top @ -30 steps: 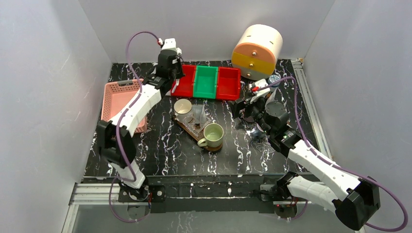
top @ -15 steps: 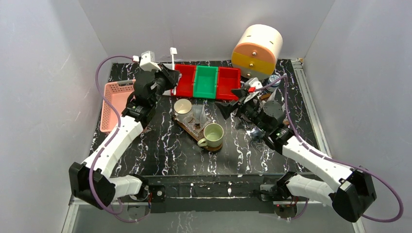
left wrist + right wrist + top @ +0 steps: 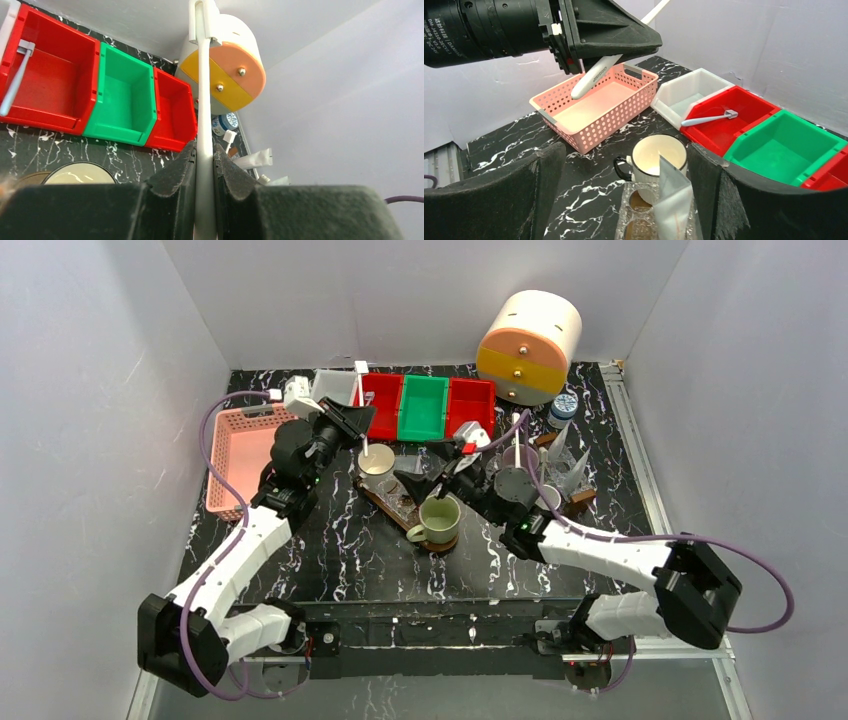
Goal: Prepare toiletry sets of a toothbrush and toothpaste on the tray
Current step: Pick up the toothbrush from the storage box.
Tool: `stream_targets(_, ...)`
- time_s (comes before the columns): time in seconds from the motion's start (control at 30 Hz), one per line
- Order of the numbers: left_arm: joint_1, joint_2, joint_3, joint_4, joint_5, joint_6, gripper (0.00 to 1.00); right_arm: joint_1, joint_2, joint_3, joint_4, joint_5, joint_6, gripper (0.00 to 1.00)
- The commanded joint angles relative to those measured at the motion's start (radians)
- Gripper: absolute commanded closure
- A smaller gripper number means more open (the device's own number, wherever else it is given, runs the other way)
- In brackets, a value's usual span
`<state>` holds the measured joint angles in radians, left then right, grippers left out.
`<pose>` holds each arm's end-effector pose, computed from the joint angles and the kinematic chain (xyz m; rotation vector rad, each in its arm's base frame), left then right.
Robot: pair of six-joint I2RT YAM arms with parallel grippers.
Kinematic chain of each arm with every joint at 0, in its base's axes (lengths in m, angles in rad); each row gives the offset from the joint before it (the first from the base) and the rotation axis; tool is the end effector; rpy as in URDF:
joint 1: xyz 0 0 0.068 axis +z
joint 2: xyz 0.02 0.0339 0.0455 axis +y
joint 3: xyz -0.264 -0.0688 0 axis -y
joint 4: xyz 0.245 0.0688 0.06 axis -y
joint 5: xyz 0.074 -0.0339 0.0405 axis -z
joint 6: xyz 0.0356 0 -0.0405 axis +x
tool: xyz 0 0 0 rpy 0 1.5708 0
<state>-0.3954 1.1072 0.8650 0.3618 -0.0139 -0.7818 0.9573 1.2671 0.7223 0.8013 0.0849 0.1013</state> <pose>0.2429 -0.1008 0.3622 -0.3041 1.4922 -0.9444 0.1680 0.2334 0.3175 -0.4970 1.2700 0.8412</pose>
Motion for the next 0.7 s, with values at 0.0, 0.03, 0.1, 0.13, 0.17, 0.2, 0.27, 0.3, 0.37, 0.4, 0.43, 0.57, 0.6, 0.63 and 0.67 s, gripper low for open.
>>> stream_targets(0.0,0.003,-0.059,-0.032,0.059,-0.023,-0.070,1.00,0.049,0.057,0.045,0.186,0.066,-0.013,0.02)
stream_targets(0.03,0.003,-0.061,-0.041,0.067,-0.023,-0.079,1.00,0.060,0.077,0.055,0.197,0.070,-0.017,0.02)
stream_targets(0.1,0.003,-0.064,-0.056,0.083,-0.018,-0.100,1.00,0.082,0.113,0.078,0.221,0.086,-0.033,0.02)
stream_targets(0.13,0.003,-0.064,-0.062,0.091,-0.014,-0.109,1.00,0.094,0.133,0.089,0.235,0.095,-0.042,0.02)
stream_targets(0.17,0.004,-0.066,-0.065,0.094,-0.011,-0.113,1.00,0.103,0.150,0.099,0.248,0.105,-0.052,0.02)
stream_targets(0.2,0.002,-0.068,-0.068,0.097,-0.012,-0.119,1.00,0.118,0.169,0.114,0.260,0.118,-0.065,0.02)
stream_targets(0.27,0.000,-0.072,-0.073,0.099,-0.011,-0.124,1.00,0.135,0.202,0.142,0.271,0.145,-0.088,0.02)
stream_targets(0.3,-0.001,-0.075,-0.076,0.099,-0.015,-0.125,1.00,0.142,0.215,0.155,0.275,0.156,-0.098,0.02)
stream_targets(0.37,-0.003,-0.083,-0.083,0.099,-0.027,-0.126,1.00,0.157,0.238,0.178,0.282,0.181,-0.132,0.03)
stream_targets(0.4,-0.005,-0.088,-0.086,0.098,-0.031,-0.126,1.00,0.163,0.250,0.187,0.290,0.196,-0.150,0.04)
stream_targets(0.43,-0.005,-0.090,-0.089,0.098,-0.031,-0.130,1.00,0.170,0.262,0.196,0.296,0.210,-0.169,0.04)
stream_targets(0.57,-0.013,-0.096,-0.101,0.111,-0.035,-0.140,1.00,0.189,0.318,0.239,0.303,0.282,-0.222,0.10)
stream_targets(0.6,-0.014,-0.100,-0.106,0.118,-0.038,-0.143,1.00,0.193,0.328,0.249,0.303,0.297,-0.236,0.12)
stream_targets(0.63,-0.015,-0.104,-0.109,0.124,-0.040,-0.144,1.00,0.197,0.338,0.256,0.304,0.315,-0.248,0.15)
stream_targets(0.67,-0.017,-0.109,-0.110,0.125,-0.044,-0.145,1.00,0.199,0.346,0.262,0.308,0.324,-0.257,0.17)
